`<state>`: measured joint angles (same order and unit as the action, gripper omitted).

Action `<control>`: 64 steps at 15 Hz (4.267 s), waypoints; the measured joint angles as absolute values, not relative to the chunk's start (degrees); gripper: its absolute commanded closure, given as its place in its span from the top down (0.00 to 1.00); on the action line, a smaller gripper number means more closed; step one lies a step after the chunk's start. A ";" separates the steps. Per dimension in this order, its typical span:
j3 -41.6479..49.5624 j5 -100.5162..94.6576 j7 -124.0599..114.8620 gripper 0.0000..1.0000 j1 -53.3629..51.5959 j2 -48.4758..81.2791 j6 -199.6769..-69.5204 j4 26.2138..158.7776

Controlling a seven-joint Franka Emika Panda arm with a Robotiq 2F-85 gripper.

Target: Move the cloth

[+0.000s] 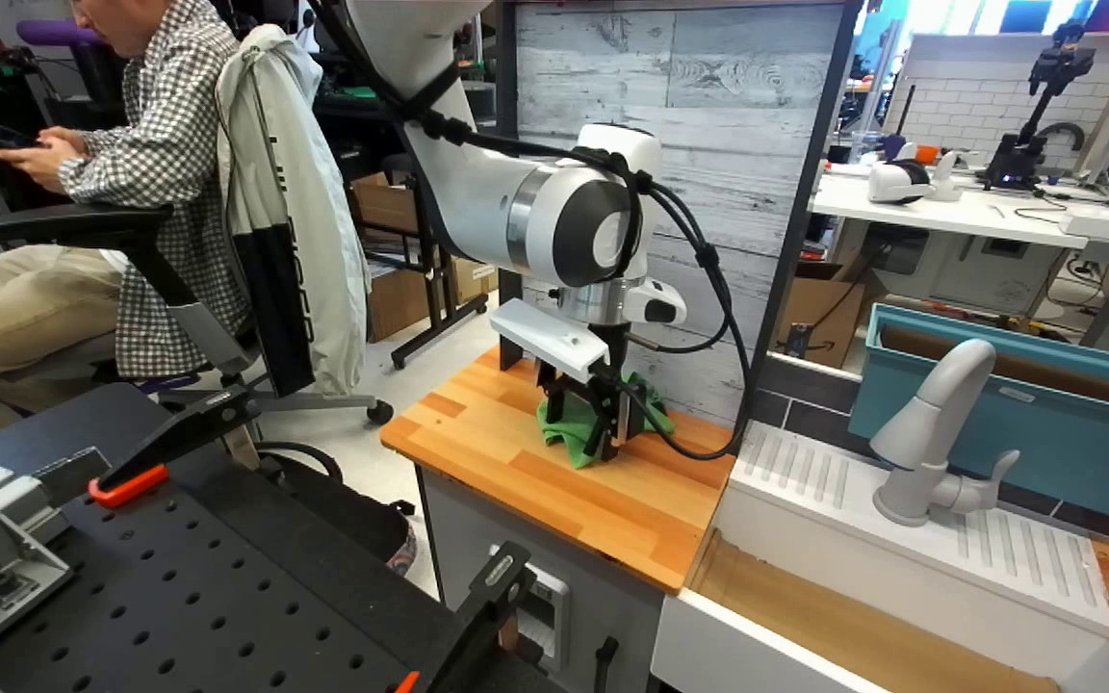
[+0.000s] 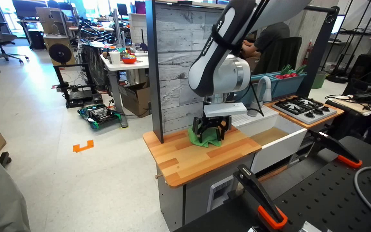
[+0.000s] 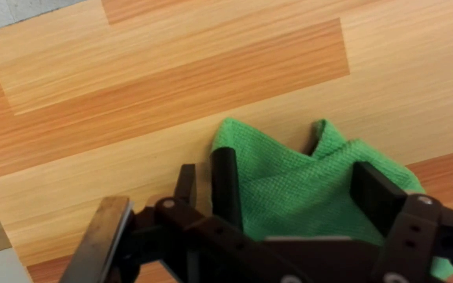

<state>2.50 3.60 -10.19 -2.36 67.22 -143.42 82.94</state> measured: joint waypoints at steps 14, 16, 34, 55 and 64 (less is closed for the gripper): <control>4.27 -1.05 -10.29 1.00 -6.38 70.60 -142.77 78.89; 4.53 -2.06 -10.29 1.00 -7.60 70.67 -142.77 78.91; 6.25 -11.41 -10.28 1.00 -15.76 70.81 -142.82 80.26; 3.59 -5.44 -7.70 1.00 -5.35 65.46 -148.28 89.33; 3.14 -0.45 -6.90 1.00 2.03 64.89 -148.03 88.78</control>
